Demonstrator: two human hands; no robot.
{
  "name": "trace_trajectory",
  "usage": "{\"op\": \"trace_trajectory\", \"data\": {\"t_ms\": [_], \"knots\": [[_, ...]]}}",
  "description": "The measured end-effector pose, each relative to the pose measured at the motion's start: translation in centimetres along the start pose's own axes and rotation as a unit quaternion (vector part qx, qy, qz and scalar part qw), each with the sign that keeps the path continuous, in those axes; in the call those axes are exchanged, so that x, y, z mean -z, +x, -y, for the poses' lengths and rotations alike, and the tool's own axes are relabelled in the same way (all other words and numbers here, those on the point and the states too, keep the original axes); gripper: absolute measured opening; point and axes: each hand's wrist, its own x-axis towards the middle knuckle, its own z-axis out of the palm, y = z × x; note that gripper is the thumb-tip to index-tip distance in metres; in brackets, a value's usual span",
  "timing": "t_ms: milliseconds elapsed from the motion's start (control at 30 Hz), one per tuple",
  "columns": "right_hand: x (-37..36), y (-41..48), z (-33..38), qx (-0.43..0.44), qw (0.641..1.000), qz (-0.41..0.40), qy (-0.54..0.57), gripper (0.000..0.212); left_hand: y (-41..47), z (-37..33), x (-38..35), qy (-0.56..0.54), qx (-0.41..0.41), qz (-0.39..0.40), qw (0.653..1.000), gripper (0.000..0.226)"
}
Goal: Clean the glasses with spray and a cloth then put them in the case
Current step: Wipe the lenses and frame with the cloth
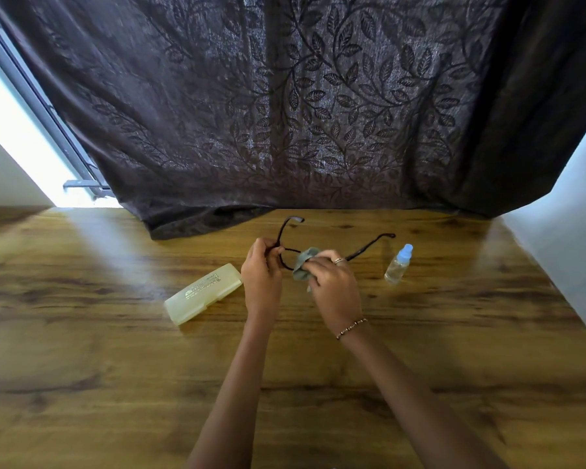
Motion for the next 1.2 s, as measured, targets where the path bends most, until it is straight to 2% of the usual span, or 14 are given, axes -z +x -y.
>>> {"op": "trace_trajectory", "data": {"t_ms": [67, 133, 200, 267, 333, 400, 567, 733, 800, 867, 933, 1000, 1100, 1200], "knots": [[0.2, -0.5, -0.5, -0.059, 0.996, -0.028, 0.059, 0.028, 0.0, 0.2, 0.0, 0.012, -0.005, 0.008, 1.000, 0.010], [0.4, -1.2, -0.8, -0.187, 0.970, -0.052, 0.149, 0.024, -0.1, 0.3, 0.1, 0.015, -0.006, 0.007, 1.000, 0.010], [0.6, -1.6, -1.4, -0.335, 0.904, -0.081, 0.253, 0.015, -0.2, 0.3, 0.3, 0.016, -0.008, 0.001, 1.000, 0.009], [0.7, -1.5, -2.5, -0.468, 0.802, -0.099, 0.358, 0.007, -0.2, 0.3, 0.4, 0.015, -0.013, 0.001, 1.000, 0.009], [0.8, -1.2, -3.5, -0.533, 0.714, -0.095, 0.444, 0.013, -0.3, 0.3, 0.4, 0.019, -0.022, 0.006, 1.000, 0.010], [0.8, -0.9, -4.1, -0.545, 0.685, -0.076, 0.477, 0.023, -0.4, 0.1, 0.5, 0.019, -0.037, 0.009, 0.999, 0.013], [0.6, 0.1, -4.6, -0.550, 0.662, -0.050, 0.506, 0.014, -0.4, 0.0, 1.3, 0.007, -0.071, 0.031, 0.997, 0.021], [0.8, 1.0, -5.3, -0.550, 0.676, -0.027, 0.490, 0.004, -0.4, 0.4, 3.0, -0.005, -0.089, 0.115, 0.989, 0.018], [1.0, 1.1, -5.3, -0.537, 0.689, -0.019, 0.487, 0.003, -0.5, 0.7, 4.1, -0.034, -0.042, 0.143, 0.988, 0.027], [1.0, 1.0, -5.3, -0.517, 0.717, -0.008, 0.468, 0.001, -0.2, 0.8, 5.0, -0.089, 0.002, 0.120, 0.989, 0.042], [1.0, 0.9, -5.1, -0.499, 0.742, 0.004, 0.448, 0.004, 0.8, 0.5, 5.3, -0.081, 0.032, 0.122, 0.989, 0.059], [0.8, 0.9, -4.7, -0.484, 0.761, 0.008, 0.432, 0.006, 2.2, -0.4, 5.0, 0.001, 0.065, 0.195, 0.979, 0.068], [0.6, 1.1, -4.0, -0.466, 0.779, 0.004, 0.420, 0.004, 4.1, -1.7, 3.8, 0.134, 0.062, 0.339, 0.929, 0.049], [0.6, 1.3, -3.7, -0.455, 0.789, 0.013, 0.413, 0.005, 5.2, -2.6, 2.9, 0.185, 0.031, 0.427, 0.884, 0.032]]}}
